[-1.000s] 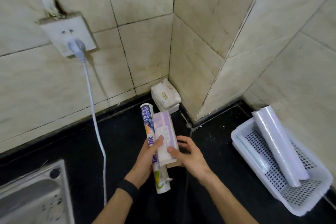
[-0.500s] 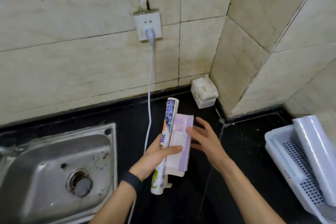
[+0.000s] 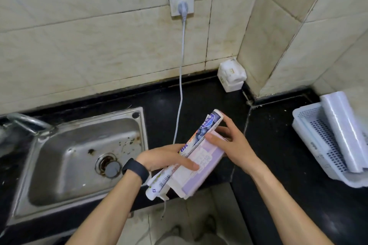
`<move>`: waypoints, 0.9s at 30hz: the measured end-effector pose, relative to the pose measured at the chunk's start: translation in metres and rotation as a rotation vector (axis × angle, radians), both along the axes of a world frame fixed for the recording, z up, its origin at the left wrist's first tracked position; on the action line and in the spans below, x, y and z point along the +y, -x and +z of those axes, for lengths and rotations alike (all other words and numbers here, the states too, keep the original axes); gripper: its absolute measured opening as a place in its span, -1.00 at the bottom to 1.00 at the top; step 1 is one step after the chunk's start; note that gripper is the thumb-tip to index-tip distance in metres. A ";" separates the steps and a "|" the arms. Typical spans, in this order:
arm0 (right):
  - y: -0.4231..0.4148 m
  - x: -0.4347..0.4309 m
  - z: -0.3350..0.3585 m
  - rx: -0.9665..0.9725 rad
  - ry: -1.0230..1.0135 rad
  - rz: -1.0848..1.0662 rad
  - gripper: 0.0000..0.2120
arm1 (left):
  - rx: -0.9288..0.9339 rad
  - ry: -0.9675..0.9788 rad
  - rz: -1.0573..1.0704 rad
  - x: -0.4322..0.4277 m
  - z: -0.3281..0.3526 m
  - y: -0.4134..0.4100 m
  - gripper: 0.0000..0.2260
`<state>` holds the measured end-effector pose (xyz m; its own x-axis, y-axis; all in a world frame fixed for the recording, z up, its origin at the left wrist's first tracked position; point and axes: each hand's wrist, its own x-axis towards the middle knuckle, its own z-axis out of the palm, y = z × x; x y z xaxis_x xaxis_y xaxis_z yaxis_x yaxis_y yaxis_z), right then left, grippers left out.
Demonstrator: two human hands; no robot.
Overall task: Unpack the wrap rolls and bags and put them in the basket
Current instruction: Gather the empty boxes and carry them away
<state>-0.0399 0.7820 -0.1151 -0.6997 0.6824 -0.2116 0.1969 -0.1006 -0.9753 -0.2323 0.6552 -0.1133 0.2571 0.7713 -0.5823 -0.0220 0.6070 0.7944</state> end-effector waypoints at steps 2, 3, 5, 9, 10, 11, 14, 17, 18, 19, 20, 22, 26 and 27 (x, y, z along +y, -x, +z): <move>-0.011 -0.020 -0.001 -0.022 -0.030 -0.097 -0.65 | 0.018 0.018 -0.085 -0.003 -0.004 0.003 -0.64; -0.017 -0.031 -0.003 -0.016 -0.032 -0.172 -0.77 | 0.035 0.009 -0.121 -0.005 -0.006 0.003 -0.61; -0.036 -0.058 -0.011 -0.015 -0.027 -0.334 -0.88 | 0.142 -0.049 -0.188 -0.009 -0.011 0.001 -0.48; -0.086 -0.122 -0.023 -0.023 0.020 -0.671 -0.88 | 0.387 -0.240 -0.305 -0.020 -0.017 -0.024 -0.32; -0.100 -0.140 -0.024 -0.032 0.025 -0.768 -0.87 | 0.413 -0.286 -0.343 -0.022 -0.018 -0.037 -0.36; -0.116 -0.157 -0.024 -0.035 0.028 -0.863 -0.87 | 0.422 -0.328 -0.387 -0.022 -0.018 -0.052 -0.42; -0.164 -0.210 -0.021 -0.053 0.043 -1.107 -0.88 | 0.396 -0.415 -0.499 -0.022 -0.022 -0.108 -0.72; -0.214 -0.271 -0.017 -0.080 0.065 -1.301 -0.84 | 0.374 -0.489 -0.666 -0.028 -0.028 -0.176 -0.86; -0.229 -0.294 -0.016 -0.092 0.062 -1.370 -0.83 | 0.363 -0.517 -0.738 -0.034 -0.030 -0.201 -0.87; -0.244 -0.318 -0.015 -0.102 0.049 -1.447 -0.82 | 0.349 -0.551 -0.807 -0.042 -0.031 -0.227 -0.88; -0.259 -0.343 -0.013 -0.101 0.034 -1.533 -0.81 | 0.333 -0.587 -0.869 -0.051 -0.032 -0.254 -0.88; -0.286 -0.396 -0.013 -0.083 0.023 -1.733 -0.74 | 0.307 -0.643 -0.979 -0.075 -0.032 -0.307 -0.88; -0.339 -0.519 -0.023 -0.023 0.080 -2.139 -0.78 | 0.272 -0.734 -1.166 -0.140 -0.028 -0.410 -0.90; -0.351 -0.552 -0.027 0.021 0.104 -2.233 -0.82 | 0.252 -0.743 -1.206 -0.160 -0.026 -0.435 -0.91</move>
